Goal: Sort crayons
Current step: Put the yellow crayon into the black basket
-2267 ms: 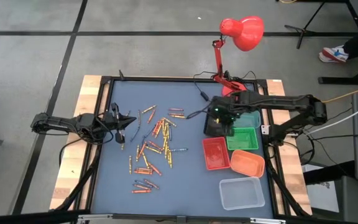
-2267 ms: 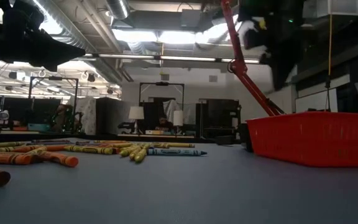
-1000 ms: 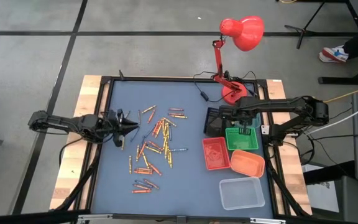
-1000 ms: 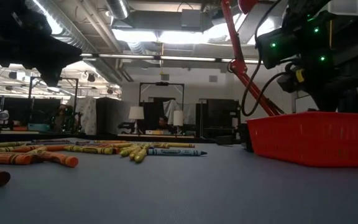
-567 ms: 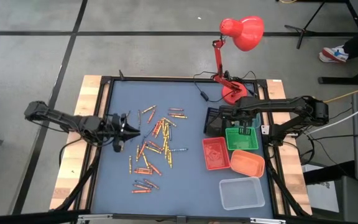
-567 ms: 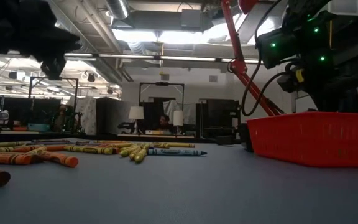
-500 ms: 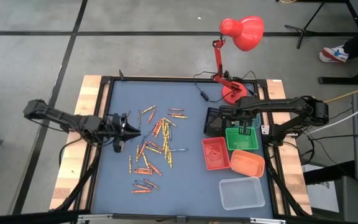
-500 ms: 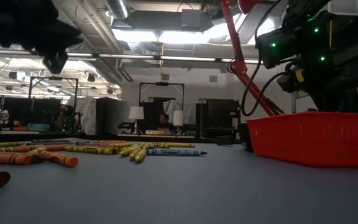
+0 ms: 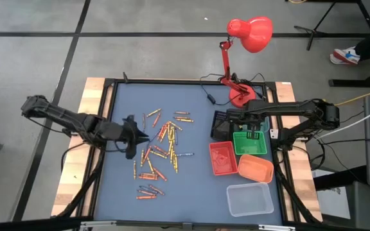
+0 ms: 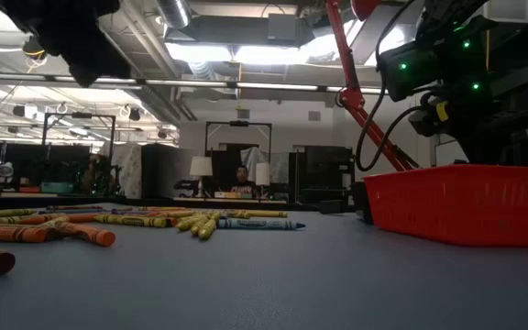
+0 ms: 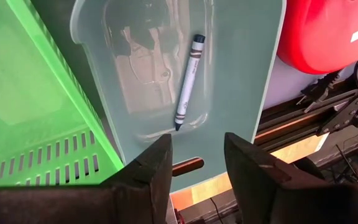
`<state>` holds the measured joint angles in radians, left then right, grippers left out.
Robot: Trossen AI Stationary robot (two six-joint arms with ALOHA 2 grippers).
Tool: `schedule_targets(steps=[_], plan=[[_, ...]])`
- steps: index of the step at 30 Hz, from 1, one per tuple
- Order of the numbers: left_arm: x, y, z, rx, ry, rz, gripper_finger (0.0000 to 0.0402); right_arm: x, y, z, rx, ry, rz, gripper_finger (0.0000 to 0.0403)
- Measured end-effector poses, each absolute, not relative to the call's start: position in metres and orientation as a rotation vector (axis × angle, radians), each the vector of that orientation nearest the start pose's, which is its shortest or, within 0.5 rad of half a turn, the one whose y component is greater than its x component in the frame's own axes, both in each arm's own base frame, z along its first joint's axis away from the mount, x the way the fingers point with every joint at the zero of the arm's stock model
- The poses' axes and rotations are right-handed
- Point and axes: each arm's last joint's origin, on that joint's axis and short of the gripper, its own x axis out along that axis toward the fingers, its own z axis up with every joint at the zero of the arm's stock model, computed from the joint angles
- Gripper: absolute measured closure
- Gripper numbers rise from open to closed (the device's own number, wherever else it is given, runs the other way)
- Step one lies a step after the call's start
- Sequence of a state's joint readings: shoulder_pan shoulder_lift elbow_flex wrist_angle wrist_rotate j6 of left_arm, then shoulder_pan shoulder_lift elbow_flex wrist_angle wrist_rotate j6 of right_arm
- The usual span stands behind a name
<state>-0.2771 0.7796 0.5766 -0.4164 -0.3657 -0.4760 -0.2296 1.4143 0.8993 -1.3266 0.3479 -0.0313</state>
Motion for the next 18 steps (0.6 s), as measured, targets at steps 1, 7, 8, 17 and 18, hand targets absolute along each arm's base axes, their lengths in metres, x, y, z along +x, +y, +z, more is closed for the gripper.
schedule_targets(steps=[1, 7, 8, 17, 18], plan=[[0.158, -0.034, 0.245, -0.288, 0.579, 0.261, 0.0338, 0.189, -0.054, 0.204, -0.131, 1.864, -0.374, 0.0258], [0.146, -0.03, 0.237, -0.473, 0.762, 0.483, 0.0338, 0.189, -0.054, 0.204, -0.131, 1.864, -0.374, 0.0258], [0.144, -0.029, 0.233, -0.514, 0.79, 0.522, 0.0338, 0.189, -0.054, 0.204, -0.131, 1.864, -0.374, 0.0258], [0.126, -0.028, 0.189, -0.797, 1.029, 0.764, 0.0338, 0.189, -0.054, 0.204, -0.131, 1.863, -0.374, 0.0258], [0.125, -0.028, 0.185, -0.804, 1.041, 0.779, 0.0338, 0.189, -0.054, 0.204, -0.131, 1.863, -0.374, 0.0258]])
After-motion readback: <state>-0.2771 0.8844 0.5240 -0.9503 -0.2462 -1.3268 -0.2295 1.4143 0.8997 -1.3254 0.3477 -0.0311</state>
